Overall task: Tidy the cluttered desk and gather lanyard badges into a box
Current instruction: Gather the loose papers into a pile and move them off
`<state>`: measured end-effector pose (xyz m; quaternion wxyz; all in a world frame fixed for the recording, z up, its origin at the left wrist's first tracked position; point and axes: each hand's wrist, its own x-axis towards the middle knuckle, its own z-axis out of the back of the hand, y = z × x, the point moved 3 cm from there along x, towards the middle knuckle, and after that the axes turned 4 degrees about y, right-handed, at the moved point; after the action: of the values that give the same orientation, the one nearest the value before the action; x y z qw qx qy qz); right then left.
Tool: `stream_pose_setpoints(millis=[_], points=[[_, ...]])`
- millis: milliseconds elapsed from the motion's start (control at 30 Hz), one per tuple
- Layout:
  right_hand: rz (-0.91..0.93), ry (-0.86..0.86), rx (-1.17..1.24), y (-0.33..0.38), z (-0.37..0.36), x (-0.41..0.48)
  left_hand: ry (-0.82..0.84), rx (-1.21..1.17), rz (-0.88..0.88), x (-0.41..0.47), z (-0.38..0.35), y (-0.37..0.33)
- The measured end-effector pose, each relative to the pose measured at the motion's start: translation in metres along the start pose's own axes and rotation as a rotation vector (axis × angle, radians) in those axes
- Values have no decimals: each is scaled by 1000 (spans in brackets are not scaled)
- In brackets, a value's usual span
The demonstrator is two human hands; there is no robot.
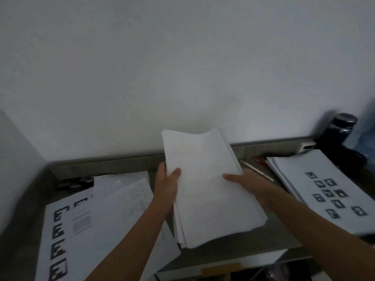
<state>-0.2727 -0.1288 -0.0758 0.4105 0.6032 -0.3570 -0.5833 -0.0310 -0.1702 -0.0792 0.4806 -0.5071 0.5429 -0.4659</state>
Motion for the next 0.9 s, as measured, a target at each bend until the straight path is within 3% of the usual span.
stream_pose_setpoints(millis=[133, 367, 600, 733, 900], points=[[58, -214, -17, -20, 72, -29, 176, -51, 88, -10, -77, 23], [32, -406, -245, -53, 225, -77, 371, 181, -3, -28, -234, 52], [-38, -490, -444, -83, 338, -74, 467, 156, 238, -37, -345, 105], [-83, -562, -775, -103, 383, -64, 521, 247, 255, -51, -377, 130], [-115, -610, -1210, -125, 391, -57, 582, 662, 134, -64, -382, 148]])
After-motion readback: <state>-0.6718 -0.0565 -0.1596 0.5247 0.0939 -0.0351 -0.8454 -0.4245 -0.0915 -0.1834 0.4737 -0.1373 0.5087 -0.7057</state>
